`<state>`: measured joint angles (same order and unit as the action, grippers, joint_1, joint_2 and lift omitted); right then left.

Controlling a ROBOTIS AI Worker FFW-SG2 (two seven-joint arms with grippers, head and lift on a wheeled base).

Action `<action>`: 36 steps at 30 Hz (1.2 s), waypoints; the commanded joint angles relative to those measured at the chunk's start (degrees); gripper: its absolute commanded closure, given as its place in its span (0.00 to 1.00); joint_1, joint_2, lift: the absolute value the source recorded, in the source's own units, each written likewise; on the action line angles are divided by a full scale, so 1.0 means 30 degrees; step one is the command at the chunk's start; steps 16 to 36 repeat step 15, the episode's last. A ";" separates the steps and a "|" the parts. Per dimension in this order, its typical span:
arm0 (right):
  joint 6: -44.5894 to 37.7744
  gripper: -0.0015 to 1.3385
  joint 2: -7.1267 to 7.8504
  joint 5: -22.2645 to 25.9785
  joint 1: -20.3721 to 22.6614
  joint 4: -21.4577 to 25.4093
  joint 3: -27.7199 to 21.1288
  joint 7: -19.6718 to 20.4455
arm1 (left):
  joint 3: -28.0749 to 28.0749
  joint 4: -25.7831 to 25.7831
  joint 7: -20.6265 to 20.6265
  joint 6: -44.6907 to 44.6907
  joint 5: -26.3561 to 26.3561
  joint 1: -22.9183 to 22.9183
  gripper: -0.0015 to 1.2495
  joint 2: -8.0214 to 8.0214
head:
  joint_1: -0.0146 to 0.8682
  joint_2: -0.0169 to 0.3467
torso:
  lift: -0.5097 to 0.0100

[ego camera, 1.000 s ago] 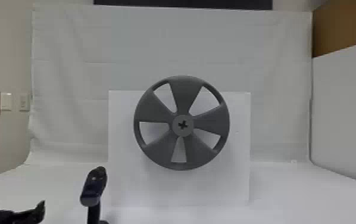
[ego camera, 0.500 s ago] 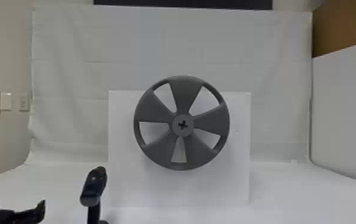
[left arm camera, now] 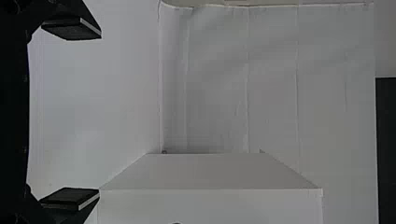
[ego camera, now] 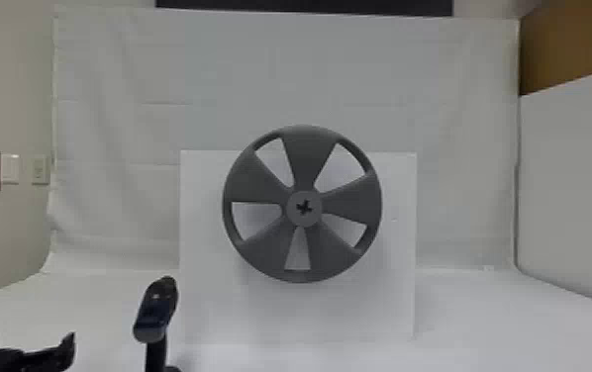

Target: Grasp the drill and bring into the middle of wheel

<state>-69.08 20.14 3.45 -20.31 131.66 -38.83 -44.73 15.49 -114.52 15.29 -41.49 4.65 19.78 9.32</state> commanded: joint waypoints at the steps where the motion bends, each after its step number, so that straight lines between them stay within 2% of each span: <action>1: -0.0001 0.39 0.0055 0.0109 0.0002 0.0000 -0.0007 -0.0001 | -0.0006 0.0000 0.0000 0.0002 0.0004 0.0027 0.08 0.0000 | 0.02 0.05 | 0.20; 5: -0.0001 0.39 0.0172 0.0168 0.0002 0.0000 0.0052 -0.0001 | -0.0006 0.0000 0.0000 0.0002 0.0004 0.0027 0.08 0.0000 | 0.02 0.05 | 0.20; 9: -0.0001 0.39 0.0025 0.0168 0.0002 0.0000 -0.0065 -0.0001 | -0.0006 0.0000 -0.0029 0.0002 -0.0025 0.0027 0.08 0.0000 | 0.02 0.05 | 0.20; 36: 0.0028 0.39 0.0025 0.0168 0.0002 0.0000 -0.0065 -0.0001 | 0.0024 0.0000 -0.0029 0.0002 -0.0025 0.0027 0.08 0.0000 | 0.02 0.05 | 0.20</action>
